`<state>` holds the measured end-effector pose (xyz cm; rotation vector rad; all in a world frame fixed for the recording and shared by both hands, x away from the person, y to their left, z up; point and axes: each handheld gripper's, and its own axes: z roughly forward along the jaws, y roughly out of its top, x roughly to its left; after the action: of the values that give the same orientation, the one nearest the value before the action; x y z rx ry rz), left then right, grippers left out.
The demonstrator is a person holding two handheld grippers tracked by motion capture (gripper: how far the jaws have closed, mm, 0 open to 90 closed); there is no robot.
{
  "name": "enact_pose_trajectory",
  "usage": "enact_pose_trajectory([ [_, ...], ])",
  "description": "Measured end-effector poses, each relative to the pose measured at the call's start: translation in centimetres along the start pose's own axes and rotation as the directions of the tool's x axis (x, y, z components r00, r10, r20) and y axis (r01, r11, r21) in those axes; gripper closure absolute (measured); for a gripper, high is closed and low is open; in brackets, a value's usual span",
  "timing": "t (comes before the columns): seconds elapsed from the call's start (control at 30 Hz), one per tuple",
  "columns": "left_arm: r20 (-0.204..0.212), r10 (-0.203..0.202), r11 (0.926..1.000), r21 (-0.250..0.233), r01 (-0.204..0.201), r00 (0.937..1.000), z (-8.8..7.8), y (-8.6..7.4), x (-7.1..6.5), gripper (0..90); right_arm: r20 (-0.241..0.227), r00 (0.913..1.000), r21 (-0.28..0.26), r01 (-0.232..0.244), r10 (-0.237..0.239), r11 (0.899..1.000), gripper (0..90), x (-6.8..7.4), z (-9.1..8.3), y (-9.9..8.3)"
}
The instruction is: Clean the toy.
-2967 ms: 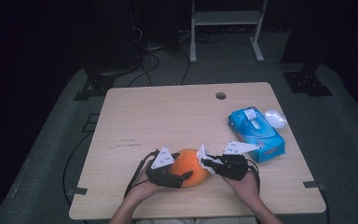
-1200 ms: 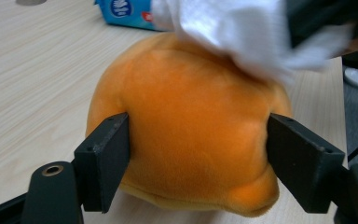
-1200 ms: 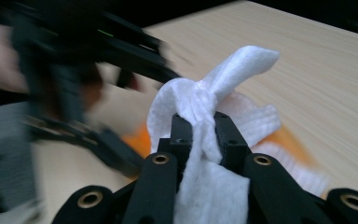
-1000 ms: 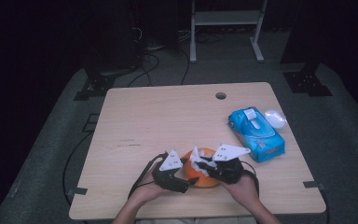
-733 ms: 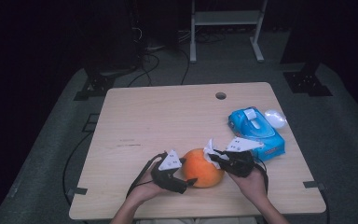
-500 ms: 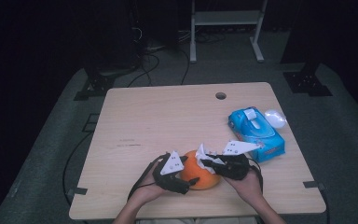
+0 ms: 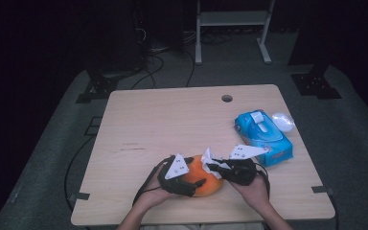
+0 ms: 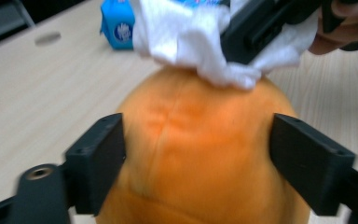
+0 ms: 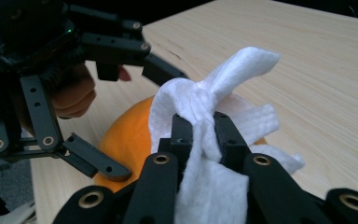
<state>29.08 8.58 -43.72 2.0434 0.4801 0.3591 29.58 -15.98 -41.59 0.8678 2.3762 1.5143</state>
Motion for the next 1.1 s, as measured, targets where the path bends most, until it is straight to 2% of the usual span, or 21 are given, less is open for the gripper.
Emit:
enact_pose_trajectory([
  [0.07,-0.015,-0.012,0.9995,0.03,0.012,0.9998,-0.2,-0.1,0.3,24.1,0.036,0.999,0.014,-0.027,0.026,1.0,79.6,-0.8,-0.2,-0.3],
  [0.1,-0.013,-0.028,0.9992,0.029,0.029,0.9995,-0.4,-0.2,0.5,24.2,0.06,0.9975,0.02,-0.037,0.036,0.999,79.7,-1.3,-0.4,-0.5],
  [0.17,-0.016,-0.043,0.9985,0.035,0.043,0.999,-0.6,-0.5,0.8,24.2,0.074,0.9944,0.019,-0.077,0.076,0.997,79.7,-2.0,-0.8,-0.8],
  [0.2,-0.013,-0.053,0.9981,0.031,0.053,0.9985,-0.6,-0.6,0.9,24.2,0.068,0.9946,0.011,-0.08,0.079,0.997,79.6,-2.0,-0.9,-0.9],
  [0.27,-0.007,-0.058,0.998,0.023,0.058,0.9983,-0.6,-0.5,1.1,24.2,0.018,0.9981,-0.017,-0.059,0.059,0.998,79.6,-1.2,-1.0,-0.6],
  [0.33,-0.006,-0.019,0.9998,-0.011,0.019,0.9998,-0.6,-0.2,0.8,21.0,-0.011,0.9999,-0.011,0.004,-0.004,1.0,79.6,0.3,-0.5,0.0],
  [0.4,-0.015,0.055,0.9968,-0.056,-0.056,0.9984,-0.6,0.0,0.2,17.0,-0.005,0.9988,0.005,0.048,-0.048,0.999,79.6,1.2,0.2,0.1],
  [0.43,-0.013,0.068,0.9964,-0.051,-0.068,0.9976,-0.5,0.0,0.0,17.4,-0.003,0.9989,0.005,0.048,-0.048,0.999,79.6,1.1,0.4,0.0],
  [0.47,-0.018,0.068,0.9971,-0.033,-0.068,0.9975,-0.4,-0.1,0.0,19.5,-0.009,0.9996,0.004,0.028,-0.028,1.0,79.7,0.7,0.4,-0.1],
  [0.53,-0.018,0.013,0.9999,-0.011,-0.013,0.9998,-0.3,-0.2,0.4,23.8,0.004,0.9999,0.002,-0.013,0.013,1.0,79.7,-0.5,0.2,-0.6],
  [0.6,-0.022,-0.024,0.9997,-0.001,0.024,0.9995,-0.3,-0.4,0.9,25.2,0.032,0.9979,0.005,-0.057,0.057,0.998,79.7,-1.8,-0.1,-1.2],
  [0.7,-0.021,-0.047,0.9987,0.015,0.048,0.9986,-0.7,-0.7,1.3,25.2,0.086,0.9915,0.035,-0.101,0.098,0.994,79.6,-3.3,-0.4,-2.0],
  [0.73,-0.019,-0.055,0.9984,0.015,0.055,0.9983,-0.8,-0.8,1.4,25.2,0.088,0.9899,0.034,-0.115,0.111,0.993,79.7,-3.6,-0.5,-2.2],
  [0.8,-0.014,-0.063,0.9977,0.023,0.063,0.9979,-1.0,-0.9,1.7,25.2,0.074,0.9913,0.019,-0.11,0.109,0.994,79.7,-3.3,-0.8,-2.1],
  [0.87,-0.013,-0.069,0.9975,0.018,0.069,0.9976,-0.9,-0.8,1.7,25.2,0.031,0.9962,-0.009,-0.081,0.081,0.997,79.6,-2.4,-1.0,-1.4],
  [0.93,-0.012,-0.029,0.9996,-0.002,0.029,0.9995,-0.8,-0.7,1.4,23.4,0.015,0.999,-0.003,-0.043,0.043,0.999,79.6,-1.5,-0.8,-1.0],
  [0.97,-0.015,-0.002,0.9997,-0.026,0.001,0.9999,-0.7,-0.6,1.1,18.7,0.013,0.9992,0.004,-0.039,0.039,0.999,79.7,-1.2,-0.5,-1.0],
  [1.03,-0.012,0.048,0.9965,-0.069,-0.048,0.9988,-0.7,-0.2,0.6,16.0,0.009,0.9985,0.007,-0.055,0.055,0.998,79.7,-1.3,0.0,-1.4],
  [1.07,-0.008,0.051,0.996,-0.072,-0.052,0.9987,-0.6,-0.1,0.4,16.2,0.009,0.998,0.004,-0.062,0.062,0.998,79.7,-1.5,0.0,-1.5],
  [1.1,-0.013,0.052,0.9973,-0.051,-0.052,0.9986,-0.5,0.0,0.3,19.7,0.008,0.9973,0.002,-0.072,0.072,0.997,79.7,-1.7,0.0,-1.5],
])
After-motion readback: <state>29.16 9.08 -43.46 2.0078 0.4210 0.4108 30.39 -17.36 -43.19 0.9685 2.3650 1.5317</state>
